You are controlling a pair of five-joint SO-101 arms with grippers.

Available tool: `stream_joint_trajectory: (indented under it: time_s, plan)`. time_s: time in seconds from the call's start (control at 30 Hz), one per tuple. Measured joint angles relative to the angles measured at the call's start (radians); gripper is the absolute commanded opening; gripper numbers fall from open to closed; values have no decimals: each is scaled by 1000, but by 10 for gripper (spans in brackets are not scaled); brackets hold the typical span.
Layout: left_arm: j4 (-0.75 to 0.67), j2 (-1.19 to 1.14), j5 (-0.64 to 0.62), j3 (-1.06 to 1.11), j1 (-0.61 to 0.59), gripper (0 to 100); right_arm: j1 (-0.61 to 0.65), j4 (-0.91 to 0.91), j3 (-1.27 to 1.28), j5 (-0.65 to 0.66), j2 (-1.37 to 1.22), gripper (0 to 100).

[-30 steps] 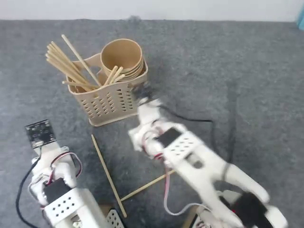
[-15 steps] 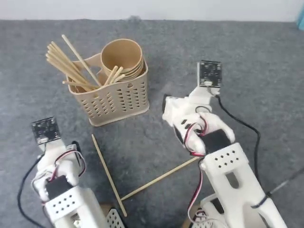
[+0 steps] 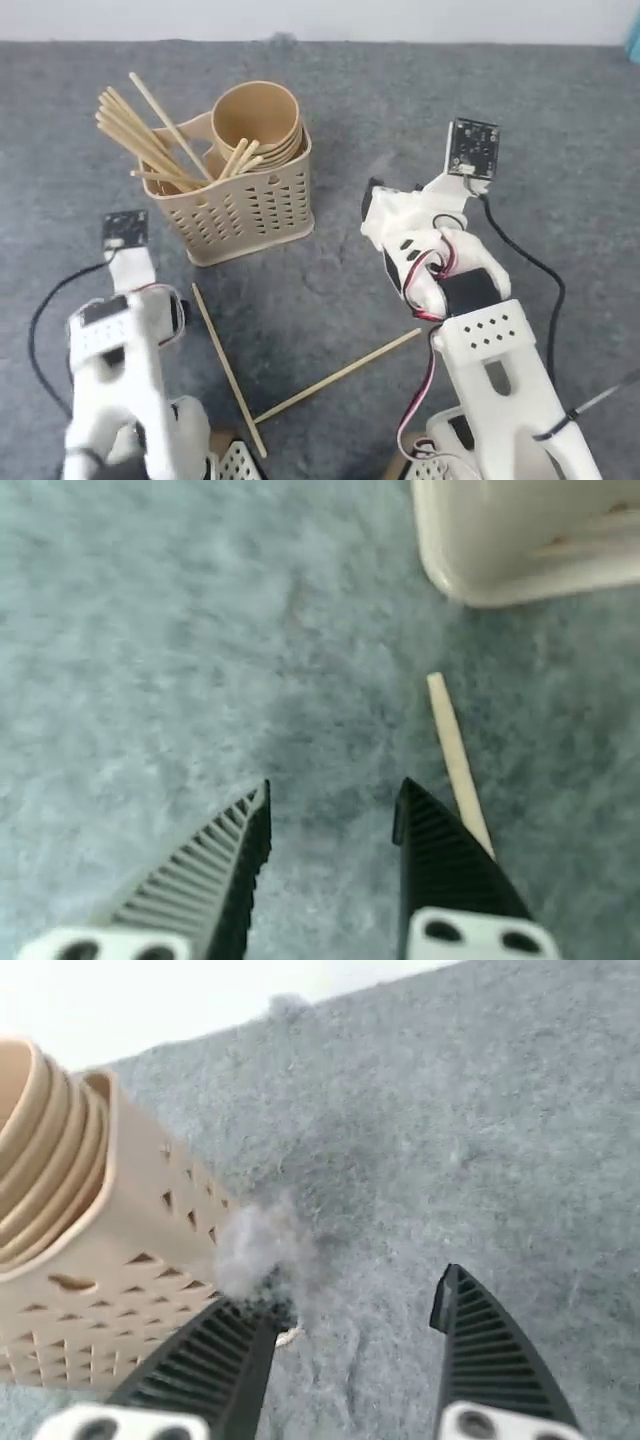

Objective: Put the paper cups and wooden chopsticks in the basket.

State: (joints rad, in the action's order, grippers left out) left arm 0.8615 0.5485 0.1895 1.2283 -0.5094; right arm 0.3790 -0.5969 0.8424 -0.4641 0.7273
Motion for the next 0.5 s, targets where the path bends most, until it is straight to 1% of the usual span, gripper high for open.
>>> stream_joint_trajectory:
  time_s: [0.13, 0.23, 0.5]
  plan:
    - [43, -207, 37, -135, 9, 196, 3, 3, 0, 29, 0, 230]
    - [81, -299, 41, -213, 14, 195, 0, 3, 0, 43, 0, 230]
    - [101, -333, 34, -244, 84, 195, 3, 3, 0, 49, 0, 230]
